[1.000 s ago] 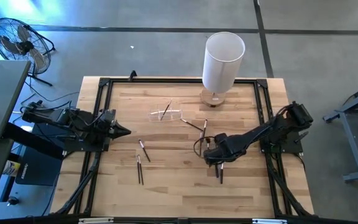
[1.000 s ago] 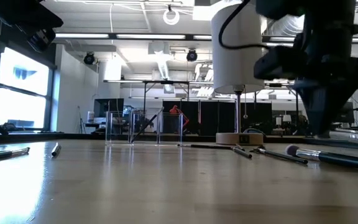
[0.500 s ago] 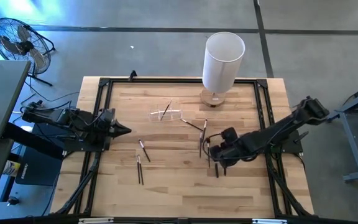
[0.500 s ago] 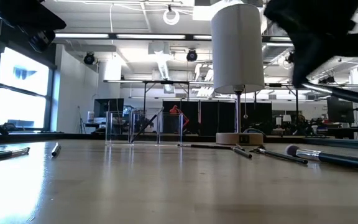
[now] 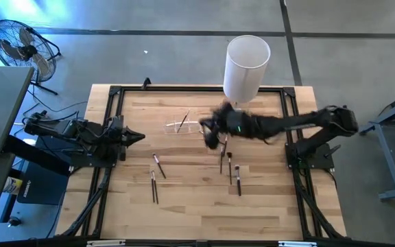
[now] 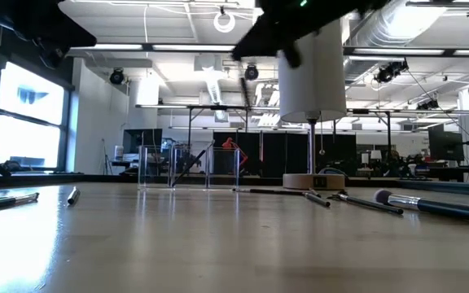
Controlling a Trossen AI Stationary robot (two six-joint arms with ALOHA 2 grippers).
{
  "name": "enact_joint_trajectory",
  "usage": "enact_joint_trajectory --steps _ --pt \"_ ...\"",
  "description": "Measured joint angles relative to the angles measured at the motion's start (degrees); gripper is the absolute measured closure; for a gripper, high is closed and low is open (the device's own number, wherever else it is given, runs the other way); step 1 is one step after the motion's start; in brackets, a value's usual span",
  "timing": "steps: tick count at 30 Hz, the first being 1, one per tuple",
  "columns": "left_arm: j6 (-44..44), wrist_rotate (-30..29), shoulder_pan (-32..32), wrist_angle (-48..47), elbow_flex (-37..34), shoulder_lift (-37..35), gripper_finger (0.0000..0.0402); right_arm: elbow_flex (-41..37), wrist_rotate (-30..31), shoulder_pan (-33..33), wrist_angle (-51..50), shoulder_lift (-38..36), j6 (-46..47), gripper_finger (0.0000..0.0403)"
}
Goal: Put items in baskets/containers
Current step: Put the black powder brush into the transparent organizer
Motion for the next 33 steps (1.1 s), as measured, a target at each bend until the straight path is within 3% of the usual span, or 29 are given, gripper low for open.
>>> enact_joint_trajectory --steps 6,9,14,21,29,33 --pt "0.04 -3.86 0.02 0.02 0.0 0.04 0.0402 0.12 -23.11 -9.93 35.6 11.58 -16.75 0.0402" --pt "0.04 -4.16 0.02 0.0 0.0 0.06 0.0402 3.03 -28.92 -12.72 44.46 18.73 -14.54 0.0402" --pt "0.0 -4.31 0.02 0.02 0.0 0.06 0.0402 12.42 -33.95 -14.29 44.87 29.21 -15.04 0.0402" --pt "-0.04 -4.31 0.02 0.02 0.0 0.06 0.0401 23.95 -40.41 -14.61 40.27 38.48 -16.3 0.0402" --pt "-0.5 -4.2 0.02 0.02 0.0 0.06 0.0401 25.38 -41.79 -15.1 35.36 41.77 -18.82 0.0402" --pt "-0.52 -4.2 0.02 0.02 0.0 0.06 0.0401 25.38 -39.34 -15.14 30.73 41.8 -18.83 0.04"
